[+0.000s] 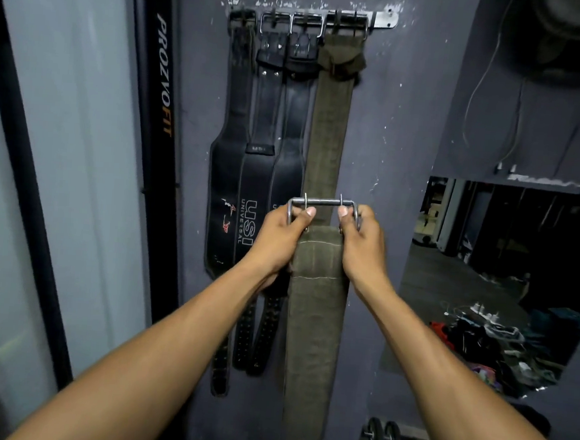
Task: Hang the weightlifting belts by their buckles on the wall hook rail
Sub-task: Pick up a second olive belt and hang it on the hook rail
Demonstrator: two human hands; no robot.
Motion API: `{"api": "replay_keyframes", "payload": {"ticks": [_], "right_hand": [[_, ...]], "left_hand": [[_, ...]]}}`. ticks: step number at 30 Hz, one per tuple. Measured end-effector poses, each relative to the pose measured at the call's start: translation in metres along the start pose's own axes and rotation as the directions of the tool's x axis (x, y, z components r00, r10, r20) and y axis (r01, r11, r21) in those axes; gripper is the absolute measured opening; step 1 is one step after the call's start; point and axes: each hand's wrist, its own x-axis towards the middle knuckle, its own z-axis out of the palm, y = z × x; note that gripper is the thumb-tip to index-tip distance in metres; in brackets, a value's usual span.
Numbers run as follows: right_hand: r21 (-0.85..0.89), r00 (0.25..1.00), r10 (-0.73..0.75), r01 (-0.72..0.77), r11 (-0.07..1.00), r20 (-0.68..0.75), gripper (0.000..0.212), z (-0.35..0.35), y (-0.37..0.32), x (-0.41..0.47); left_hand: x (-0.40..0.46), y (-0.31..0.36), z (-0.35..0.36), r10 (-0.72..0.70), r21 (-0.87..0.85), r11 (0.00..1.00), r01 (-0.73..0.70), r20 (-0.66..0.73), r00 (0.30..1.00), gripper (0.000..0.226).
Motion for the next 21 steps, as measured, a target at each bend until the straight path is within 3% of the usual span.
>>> {"api": "replay_keyframes", "payload": {"ticks": [4, 8, 15, 21], "right_hand": [[-0.023, 0.99, -0.12, 0.119, 0.993, -0.074, 0.025, -0.011, 0.005, 0.026], [-0.073, 0.978, -0.176, 0.169, 0.983, -0.109, 0.024, -0.023, 0.015, 0.054], [-0.082, 0.973, -0.199, 0.191, 0.978, -0.116, 0.028, -0.045, 0.016, 0.123], [-0.127, 0.962, -0.223, 0.204, 0.971, -0.156, 0.033, -0.049, 0.014, 0.193]], "left_hand": [[0.027, -0.008, 0.018, -0.009, -0.135, 0.991, 0.01, 0.007, 1.0, 0.039], [0.044, -0.022, 0.041, 0.035, -0.234, 0.972, -0.035, -0.001, 0.999, 0.015], [0.113, -0.011, 0.071, 0.155, -0.193, 0.967, -0.167, -0.076, 0.985, 0.007], [0.194, 0.006, 0.085, 0.233, -0.107, 0.967, -0.23, 0.02, 0.972, 0.013]]}}
